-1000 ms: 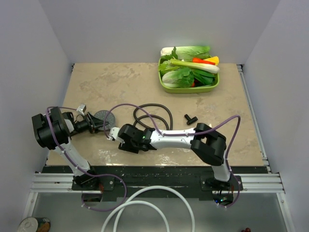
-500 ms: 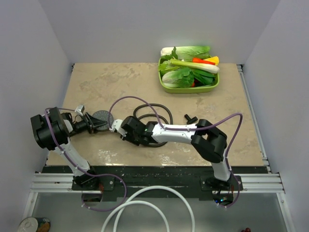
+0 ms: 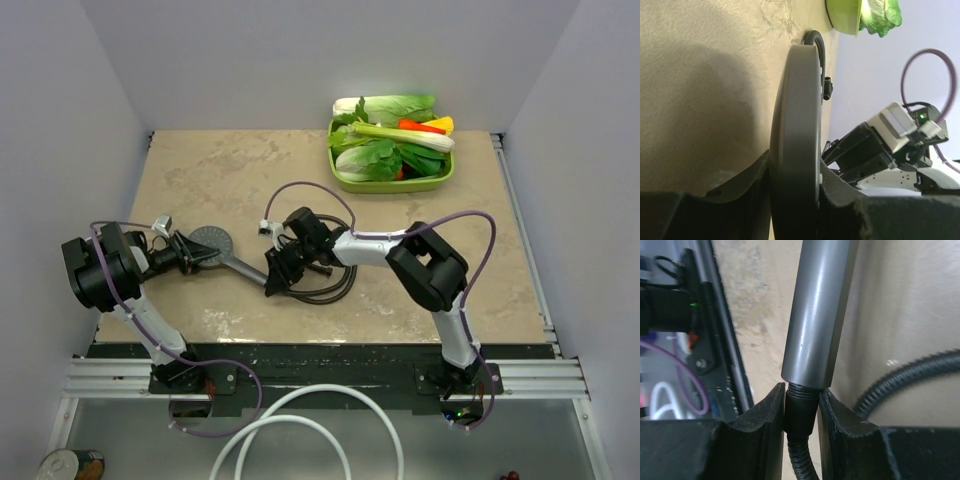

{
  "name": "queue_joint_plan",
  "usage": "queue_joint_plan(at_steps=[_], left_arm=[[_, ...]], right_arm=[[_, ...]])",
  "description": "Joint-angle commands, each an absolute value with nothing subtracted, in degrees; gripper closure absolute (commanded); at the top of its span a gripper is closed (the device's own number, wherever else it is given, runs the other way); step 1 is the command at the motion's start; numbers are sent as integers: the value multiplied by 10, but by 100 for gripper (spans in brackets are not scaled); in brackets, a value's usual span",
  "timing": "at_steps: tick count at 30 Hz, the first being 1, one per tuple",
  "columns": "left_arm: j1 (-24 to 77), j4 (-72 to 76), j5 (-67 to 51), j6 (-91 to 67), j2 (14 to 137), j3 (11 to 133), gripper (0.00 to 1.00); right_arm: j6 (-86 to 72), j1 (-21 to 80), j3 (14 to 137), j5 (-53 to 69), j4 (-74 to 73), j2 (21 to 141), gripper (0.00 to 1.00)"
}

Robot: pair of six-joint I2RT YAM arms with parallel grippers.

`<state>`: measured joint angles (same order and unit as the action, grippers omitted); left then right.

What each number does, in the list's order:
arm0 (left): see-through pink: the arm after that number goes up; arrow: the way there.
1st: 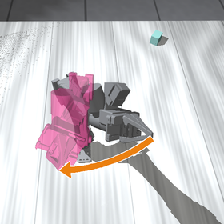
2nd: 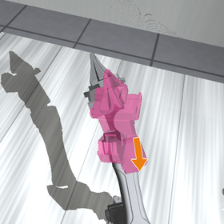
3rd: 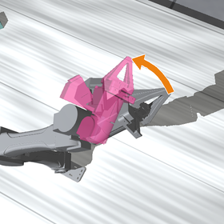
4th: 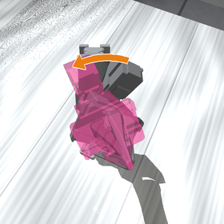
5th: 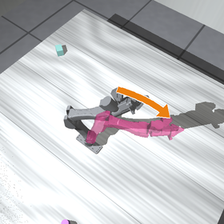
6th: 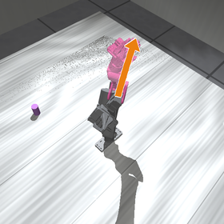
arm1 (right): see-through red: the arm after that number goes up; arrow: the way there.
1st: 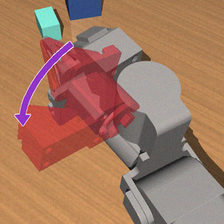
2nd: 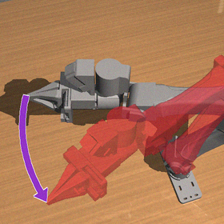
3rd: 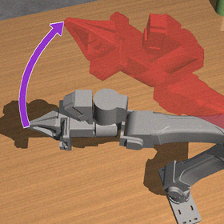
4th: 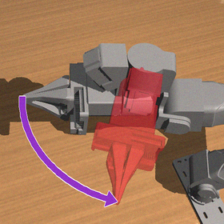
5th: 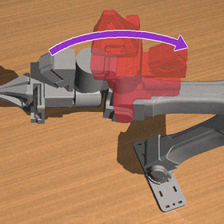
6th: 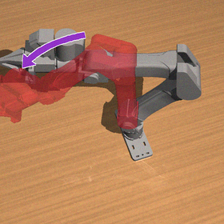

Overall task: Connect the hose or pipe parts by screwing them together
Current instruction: Install the bathroom fixture on the pipeline.

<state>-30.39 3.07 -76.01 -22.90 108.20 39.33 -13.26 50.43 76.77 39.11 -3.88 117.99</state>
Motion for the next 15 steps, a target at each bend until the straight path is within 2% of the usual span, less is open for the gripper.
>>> queue_joint_plan(at_steps=[1,7,9,10,11,12,13,14,15], left_arm=[[-288,3,-829,-173,1058,399,100],[-287,1,-831,-164,1060,402,100],[-288,1,-831,-164,1062,403,100],[-287,-17,-831,-164,1063,403,100],[-288,-18,-831,-164,1063,403,100],[-288,-19,-831,-163,1063,403,100],[-287,-21,-831,-162,1063,403,100],[-289,-22,-831,-162,1063,403,100],[-289,-23,-832,-161,1063,404,100]], right_arm=[[-288,518,770,601,222,1201,93],[-425,500,733,629,391,1216,89],[-436,492,723,614,404,1211,79],[-411,489,722,607,366,1202,70],[-379,483,725,594,325,1194,55],[-340,483,742,545,269,1187,48],[-225,482,764,523,110,1175,41],[-191,483,790,493,62,1170,26],[-168,483,799,453,26,1165,19]])
